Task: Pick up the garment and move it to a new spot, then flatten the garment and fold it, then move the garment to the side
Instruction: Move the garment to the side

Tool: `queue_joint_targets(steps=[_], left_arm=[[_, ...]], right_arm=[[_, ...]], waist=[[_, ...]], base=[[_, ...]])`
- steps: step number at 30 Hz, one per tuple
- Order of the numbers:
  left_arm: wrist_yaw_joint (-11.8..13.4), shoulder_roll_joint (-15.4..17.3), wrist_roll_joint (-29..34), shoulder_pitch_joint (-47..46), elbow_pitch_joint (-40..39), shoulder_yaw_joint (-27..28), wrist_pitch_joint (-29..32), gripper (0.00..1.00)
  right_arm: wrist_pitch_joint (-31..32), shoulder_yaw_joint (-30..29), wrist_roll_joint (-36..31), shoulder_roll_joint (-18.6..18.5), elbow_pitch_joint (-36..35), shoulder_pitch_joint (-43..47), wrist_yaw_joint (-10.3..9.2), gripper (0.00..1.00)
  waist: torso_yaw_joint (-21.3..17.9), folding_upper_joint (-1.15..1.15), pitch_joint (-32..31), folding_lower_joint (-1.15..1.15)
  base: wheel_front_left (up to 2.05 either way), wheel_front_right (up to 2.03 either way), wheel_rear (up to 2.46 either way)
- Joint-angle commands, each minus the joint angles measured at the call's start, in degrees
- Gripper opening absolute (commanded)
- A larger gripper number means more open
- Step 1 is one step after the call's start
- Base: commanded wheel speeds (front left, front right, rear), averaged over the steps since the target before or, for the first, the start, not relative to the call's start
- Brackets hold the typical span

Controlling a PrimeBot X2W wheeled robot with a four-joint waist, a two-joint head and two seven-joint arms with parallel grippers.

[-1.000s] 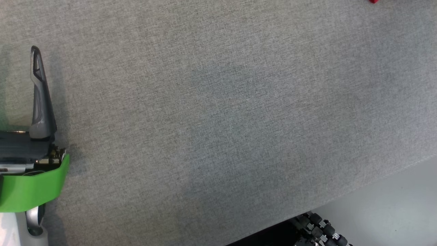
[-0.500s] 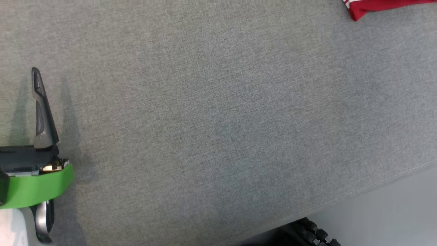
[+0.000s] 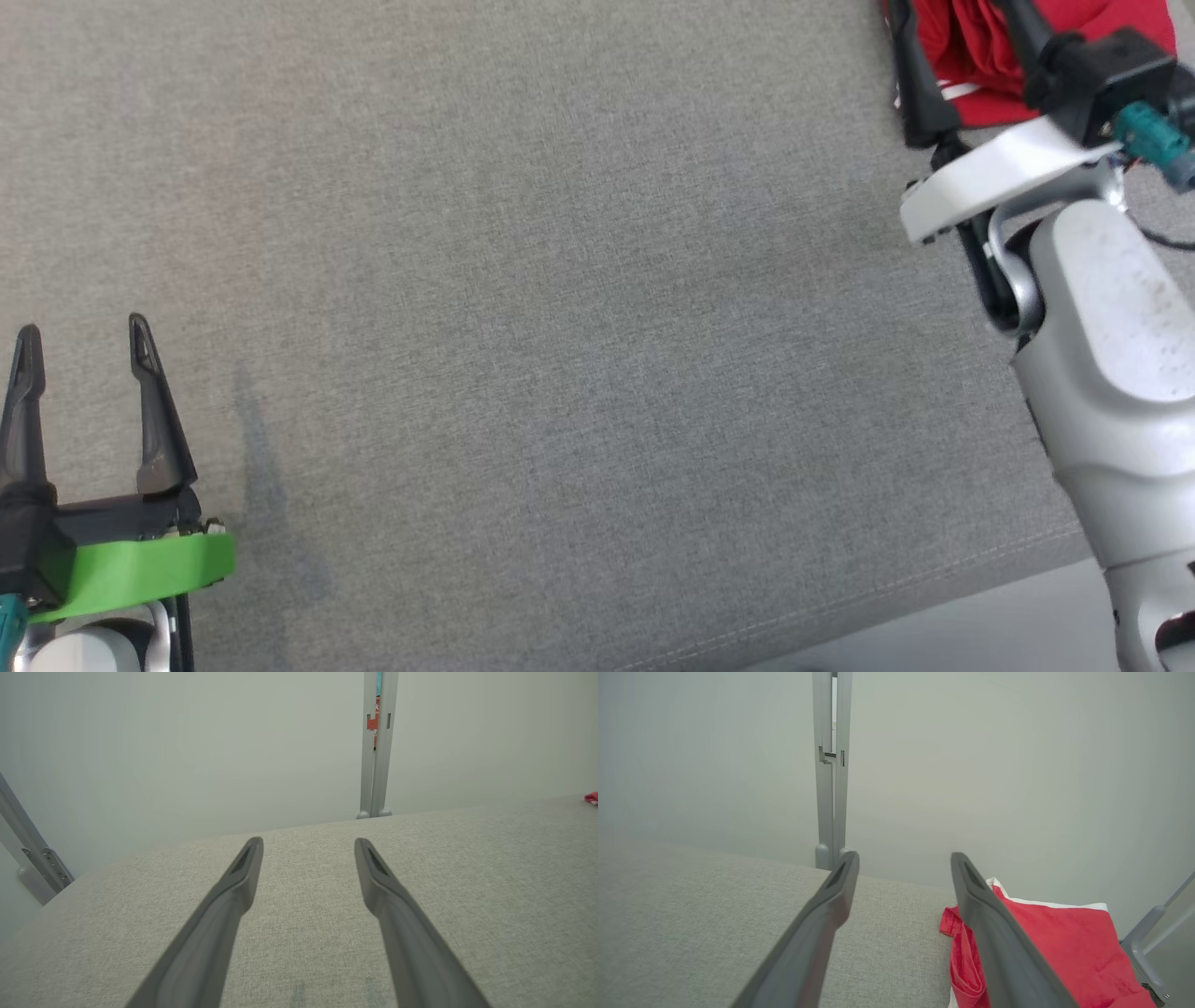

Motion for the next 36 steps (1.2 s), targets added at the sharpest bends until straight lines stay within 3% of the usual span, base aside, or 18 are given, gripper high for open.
queue_joint_targets(steps=[1,17,36], left_arm=[[-0.2,-0.3,-0.7,1.1,0.6,0.4,-0.1,1.0],[-1.3,-2.7,-0.4,3.7,6.7,0.1,-0.1,1.0],[-1.6,-3.7,0.1,5.5,11.2,-1.2,-0.1,1.0]], right_arm=[[-0.1,0.2,-0.4,0.7,-0.9,2.4,-0.09,1.0],[-0.1,0.7,-2.0,5.1,-8.3,20.8,-0.09,1.0],[-0.1,-8.0,-5.3,7.8,-14.2,34.5,-0.09,1.0]], waist=[[2.5,0.0,-5.3,0.0],[6.8,0.0,-13.1,0.0],[8.9,0.0,-19.2,0.0]], base=[[0.0,0.0,0.0],[0.0,0.0,0.0],[0.0,0.0,0.0]])
